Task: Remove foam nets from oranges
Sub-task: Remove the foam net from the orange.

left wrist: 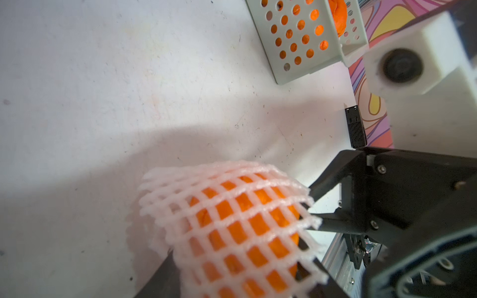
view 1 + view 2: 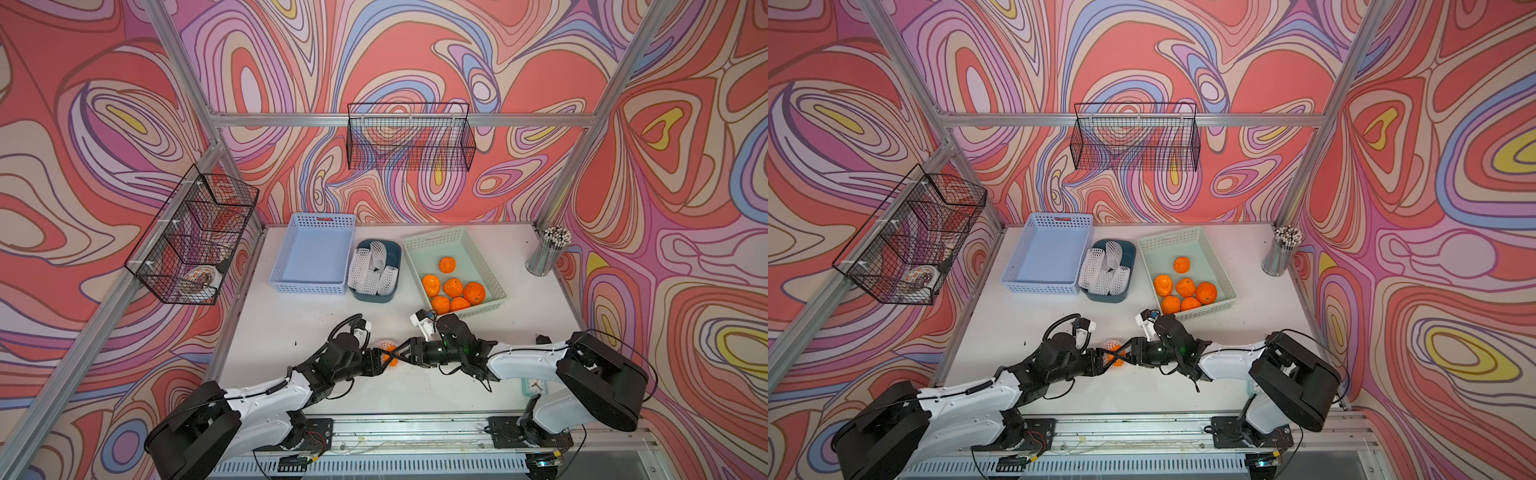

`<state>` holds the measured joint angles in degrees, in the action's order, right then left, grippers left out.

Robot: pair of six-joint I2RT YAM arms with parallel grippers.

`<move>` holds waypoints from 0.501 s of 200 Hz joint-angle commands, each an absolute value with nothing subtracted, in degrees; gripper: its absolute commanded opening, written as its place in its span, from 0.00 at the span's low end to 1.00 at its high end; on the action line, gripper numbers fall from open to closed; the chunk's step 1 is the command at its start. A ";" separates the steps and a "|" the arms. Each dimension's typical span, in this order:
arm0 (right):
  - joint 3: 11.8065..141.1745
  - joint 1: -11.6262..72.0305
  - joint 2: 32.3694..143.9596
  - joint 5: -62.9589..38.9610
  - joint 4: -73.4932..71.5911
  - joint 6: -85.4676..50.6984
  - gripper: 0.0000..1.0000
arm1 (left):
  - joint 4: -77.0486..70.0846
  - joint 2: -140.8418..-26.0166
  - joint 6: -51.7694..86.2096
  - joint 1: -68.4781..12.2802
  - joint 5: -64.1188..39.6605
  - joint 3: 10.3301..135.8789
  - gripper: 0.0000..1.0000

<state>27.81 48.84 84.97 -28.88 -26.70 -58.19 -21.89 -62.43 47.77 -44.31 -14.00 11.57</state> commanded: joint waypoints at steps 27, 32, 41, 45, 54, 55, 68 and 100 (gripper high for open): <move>27.13 49.09 88.53 -27.70 -30.33 -58.48 0.56 | -23.49 -61.25 47.57 -45.05 -14.03 12.05 0.29; 26.95 49.11 89.15 -27.84 -31.49 -58.69 0.56 | -24.00 -61.33 47.51 -45.19 -14.26 12.06 0.29; 26.89 49.07 90.21 -28.34 -34.05 -59.15 0.57 | -24.75 -61.67 47.22 -45.59 -14.77 12.26 0.29; 27.06 49.04 90.62 -28.58 -34.69 -59.23 0.57 | -24.85 -61.76 47.15 -45.77 -14.93 12.37 0.30; 27.51 49.13 91.33 -28.47 -34.90 -59.11 0.57 | -25.16 -62.30 47.07 -46.13 -15.19 12.54 0.31; 27.51 49.13 91.41 -28.43 -34.90 -59.09 0.57 | -25.28 -62.40 47.04 -46.14 -15.24 12.56 0.31; 27.86 49.09 92.16 -28.30 -34.87 -58.84 0.57 | -26.58 -63.21 47.11 -46.54 -15.84 12.38 0.31; 27.16 49.05 93.24 -27.47 -35.15 -58.80 0.60 | -31.62 -64.09 48.29 -46.69 -16.96 10.91 0.32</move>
<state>27.64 48.82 91.68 -28.99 -33.26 -58.81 -22.65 -63.99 48.03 -45.30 -12.99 11.27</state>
